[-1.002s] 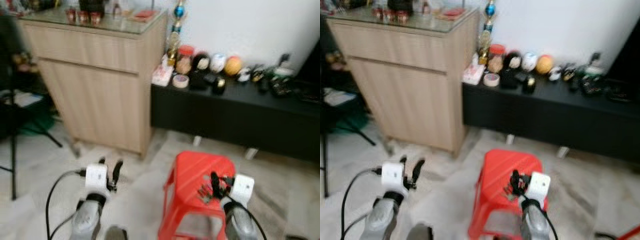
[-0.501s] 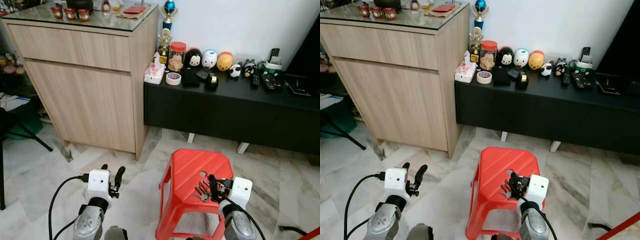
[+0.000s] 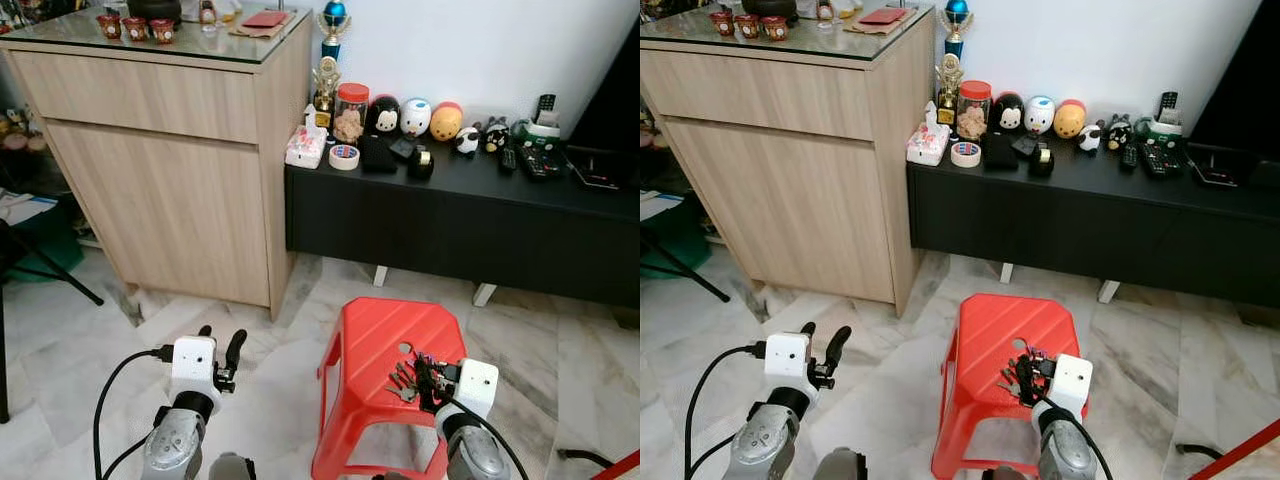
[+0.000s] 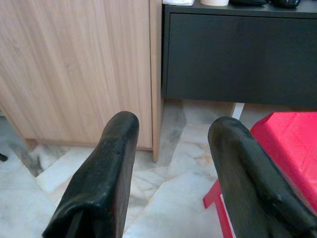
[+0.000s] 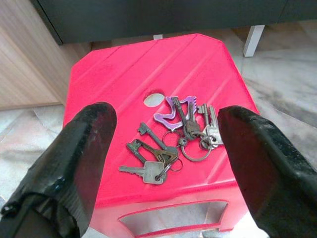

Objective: Hang keys on a hook

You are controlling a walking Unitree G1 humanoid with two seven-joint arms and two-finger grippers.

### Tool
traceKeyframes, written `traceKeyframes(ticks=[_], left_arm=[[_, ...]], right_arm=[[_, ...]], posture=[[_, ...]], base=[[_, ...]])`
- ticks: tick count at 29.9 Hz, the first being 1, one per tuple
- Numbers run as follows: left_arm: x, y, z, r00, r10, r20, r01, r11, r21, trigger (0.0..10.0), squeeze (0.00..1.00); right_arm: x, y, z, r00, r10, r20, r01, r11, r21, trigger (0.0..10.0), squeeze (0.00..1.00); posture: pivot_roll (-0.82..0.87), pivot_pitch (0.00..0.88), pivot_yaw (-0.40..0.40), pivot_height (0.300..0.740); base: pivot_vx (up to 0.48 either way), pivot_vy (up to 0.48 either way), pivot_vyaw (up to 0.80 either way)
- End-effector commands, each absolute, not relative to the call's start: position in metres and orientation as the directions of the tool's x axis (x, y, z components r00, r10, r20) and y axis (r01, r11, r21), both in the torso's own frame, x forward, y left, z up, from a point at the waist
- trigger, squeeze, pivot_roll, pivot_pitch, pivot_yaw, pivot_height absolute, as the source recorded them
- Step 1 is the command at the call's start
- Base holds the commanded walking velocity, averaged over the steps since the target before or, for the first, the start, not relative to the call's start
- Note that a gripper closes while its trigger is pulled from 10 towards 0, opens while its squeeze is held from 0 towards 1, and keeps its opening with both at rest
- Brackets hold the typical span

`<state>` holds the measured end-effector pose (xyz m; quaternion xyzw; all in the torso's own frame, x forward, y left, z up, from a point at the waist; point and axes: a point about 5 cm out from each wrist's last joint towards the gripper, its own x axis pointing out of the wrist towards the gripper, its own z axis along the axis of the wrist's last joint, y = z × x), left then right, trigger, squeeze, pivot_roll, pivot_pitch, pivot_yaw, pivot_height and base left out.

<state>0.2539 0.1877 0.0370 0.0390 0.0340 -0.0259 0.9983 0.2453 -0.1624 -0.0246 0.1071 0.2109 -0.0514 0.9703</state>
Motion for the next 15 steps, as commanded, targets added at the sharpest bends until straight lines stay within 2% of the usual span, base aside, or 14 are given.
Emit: traceKeyframes(ticks=[1, 13, 15], left_arm=[[0.2558, 0.1901, 0.0370, 0.996, -0.044, -0.079, 0.050, 0.997, 0.066, 10.0, 0.00], [0.2551, 0.1914, 0.0377, 0.996, -0.040, -0.075, 0.045, 0.997, 0.066, 10.0, 0.00], [0.2551, 0.1902, 0.0373, 0.996, -0.042, -0.076, 0.047, 0.997, 0.064, 10.0, 0.00]], right_arm=[[0.2468, -0.1646, -0.0231, 0.911, -0.053, -0.409, 0.135, 0.975, 0.175, 10.0, 0.00], [0.2470, -0.1628, -0.0240, 0.914, -0.043, -0.403, 0.129, 0.974, 0.188, 10.0, 0.00], [0.2472, -0.1627, -0.0241, 0.914, -0.040, -0.404, 0.124, 0.975, 0.184, 10.0, 0.00]], posture=[[0.10, 0.004, -0.098, 0.627], [0.10, 0.016, -0.100, 0.627], [0.10, 0.016, -0.101, 0.627]], base=[[0.000, 0.000, 0.00], [0.000, 0.000, 0.00], [0.240, 0.000, 0.00]])
